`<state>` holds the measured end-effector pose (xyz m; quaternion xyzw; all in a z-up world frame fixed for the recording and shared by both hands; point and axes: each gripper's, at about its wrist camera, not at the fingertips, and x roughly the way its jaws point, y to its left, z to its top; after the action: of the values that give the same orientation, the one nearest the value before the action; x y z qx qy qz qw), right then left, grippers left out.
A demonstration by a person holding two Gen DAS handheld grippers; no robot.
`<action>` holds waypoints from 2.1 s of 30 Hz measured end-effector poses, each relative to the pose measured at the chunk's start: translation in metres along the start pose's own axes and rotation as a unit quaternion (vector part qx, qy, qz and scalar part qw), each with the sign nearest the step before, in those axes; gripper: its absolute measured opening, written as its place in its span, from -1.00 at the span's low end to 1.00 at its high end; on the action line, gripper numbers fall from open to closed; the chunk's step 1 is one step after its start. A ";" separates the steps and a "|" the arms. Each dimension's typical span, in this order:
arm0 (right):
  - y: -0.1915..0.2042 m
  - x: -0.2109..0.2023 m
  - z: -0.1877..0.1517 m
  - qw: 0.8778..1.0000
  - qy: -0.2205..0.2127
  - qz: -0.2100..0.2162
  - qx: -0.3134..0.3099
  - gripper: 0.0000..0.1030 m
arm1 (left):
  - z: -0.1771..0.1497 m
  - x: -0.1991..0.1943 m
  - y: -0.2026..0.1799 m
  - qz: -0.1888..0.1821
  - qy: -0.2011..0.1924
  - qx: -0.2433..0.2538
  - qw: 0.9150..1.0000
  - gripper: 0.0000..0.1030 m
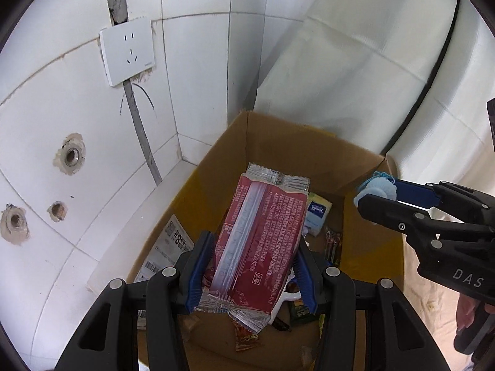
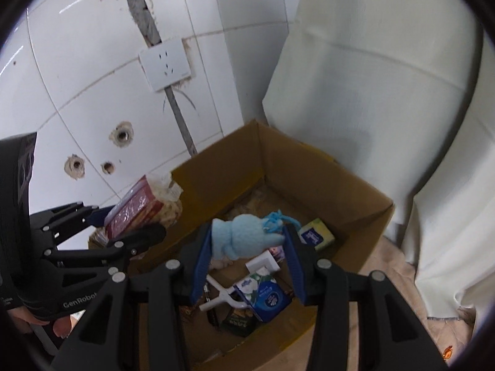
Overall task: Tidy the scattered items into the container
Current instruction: 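Carry the red packet and bunny keychain over the cardboard box with both tools, then open both tools to drop the packet and bunny keychain into the box, then move both tools back toward the frog keychain and small clear packet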
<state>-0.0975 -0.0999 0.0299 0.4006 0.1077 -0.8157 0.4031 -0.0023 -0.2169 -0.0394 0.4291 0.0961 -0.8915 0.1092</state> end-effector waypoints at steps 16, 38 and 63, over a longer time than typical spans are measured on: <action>-0.013 0.007 0.000 0.999 0.013 -0.008 0.029 0.72 | -0.004 0.009 -0.006 0.004 0.009 -0.002 1.000 -0.02; -0.094 -0.124 -0.025 0.983 -0.112 -0.119 0.082 1.00 | 0.018 -0.027 -0.041 -0.010 -0.032 -0.003 0.999 0.91; -0.219 -0.240 -0.244 0.928 -0.051 -0.267 0.256 1.00 | -0.036 -0.012 -0.287 -0.149 0.018 0.161 0.975 0.92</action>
<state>-0.0373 0.3015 0.0154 0.4046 -0.0224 -0.9123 0.0590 -0.0476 0.0685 -0.0303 0.4379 0.0158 -0.8936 -0.0971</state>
